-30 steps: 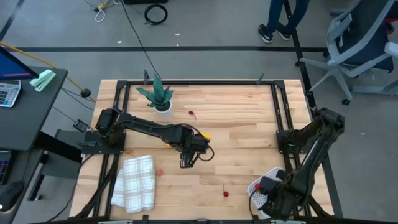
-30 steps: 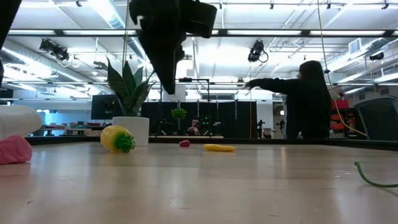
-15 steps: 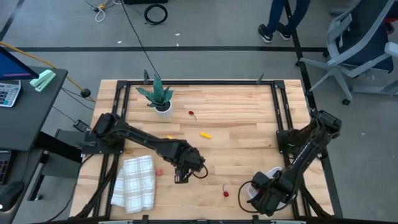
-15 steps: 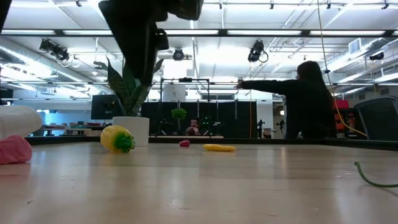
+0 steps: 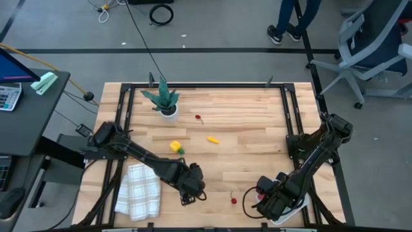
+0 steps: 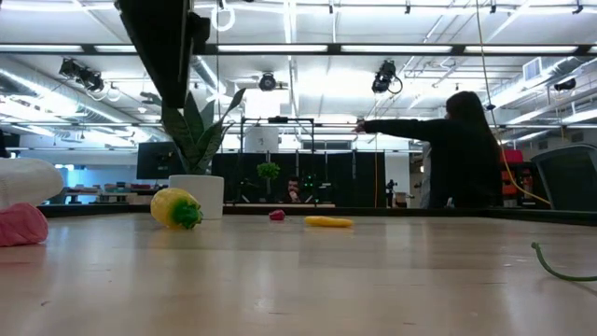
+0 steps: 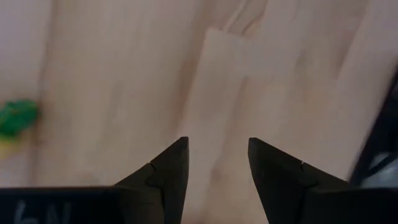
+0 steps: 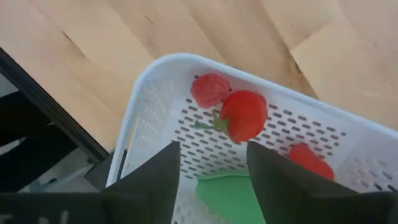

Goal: Pick and placing Produce into tupperware
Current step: Move the white basket to the center of the table

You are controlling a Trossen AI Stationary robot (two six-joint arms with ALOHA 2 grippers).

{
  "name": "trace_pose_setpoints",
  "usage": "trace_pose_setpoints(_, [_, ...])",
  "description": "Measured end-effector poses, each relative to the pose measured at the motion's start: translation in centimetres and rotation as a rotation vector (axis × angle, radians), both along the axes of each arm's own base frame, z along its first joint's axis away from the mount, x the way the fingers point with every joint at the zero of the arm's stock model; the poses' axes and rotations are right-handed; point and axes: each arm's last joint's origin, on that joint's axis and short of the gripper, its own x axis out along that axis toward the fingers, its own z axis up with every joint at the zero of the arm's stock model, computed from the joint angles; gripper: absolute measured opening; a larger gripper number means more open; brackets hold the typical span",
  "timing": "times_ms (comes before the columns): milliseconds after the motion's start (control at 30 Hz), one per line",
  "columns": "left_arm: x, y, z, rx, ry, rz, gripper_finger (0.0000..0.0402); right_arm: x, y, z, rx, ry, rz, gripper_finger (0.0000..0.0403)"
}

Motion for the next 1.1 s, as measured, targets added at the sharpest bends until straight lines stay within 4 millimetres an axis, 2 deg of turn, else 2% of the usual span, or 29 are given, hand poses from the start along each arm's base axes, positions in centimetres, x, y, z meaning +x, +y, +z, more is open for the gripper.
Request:
trace_pose_setpoints(167, [0.1, -1.3, 0.2, -0.072, -0.06, 0.109, 0.0172, 0.4, 0.1, 0.0, 0.019, -0.028, 0.073, 0.0158])
trace_pose_setpoints(267, [0.0, -1.8, 0.2, -0.099, -0.066, 0.156, 0.0172, 0.4, 0.0, 0.0, -0.005, -0.043, 0.1, 0.0125])
trace_pose_setpoints(400, [-0.5, -2.5, 0.2, -0.105, -0.063, 0.155, 0.0172, 0.4, 0.0, 0.0, -0.015, -0.053, 0.117, 0.0077])
trace_pose_setpoints(500, [-0.6, -2.8, 0.3, -0.113, -0.065, 0.163, 0.0172, 0.4, -0.1, 0.0, -0.024, -0.057, 0.183, 0.0059])
trace_pose_setpoints(633, [-0.5, -3.0, 0.3, -0.127, -0.077, 0.175, 0.0172, 0.5, -0.3, 0.0, -0.003, -0.021, 0.287, 0.007])
trace_pose_setpoints(933, [-0.1, -2.9, 0.4, -0.147, -0.105, 0.178, 0.0172, 0.7, -0.5, 0.1, 0.023, -0.024, 0.421, 0.0145])
trace_pose_setpoints(1033, [-0.1, -2.9, 0.4, -0.147, -0.106, 0.177, 0.0172, 1.0, -0.7, 0.1, 0.021, -0.031, 0.44, 0.0144])
trace_pose_setpoints(1100, [-0.1, -2.8, 0.4, -0.146, -0.106, 0.179, 0.0172, 1.3, -1.1, -0.1, 0.016, -0.029, 0.424, 0.0129])
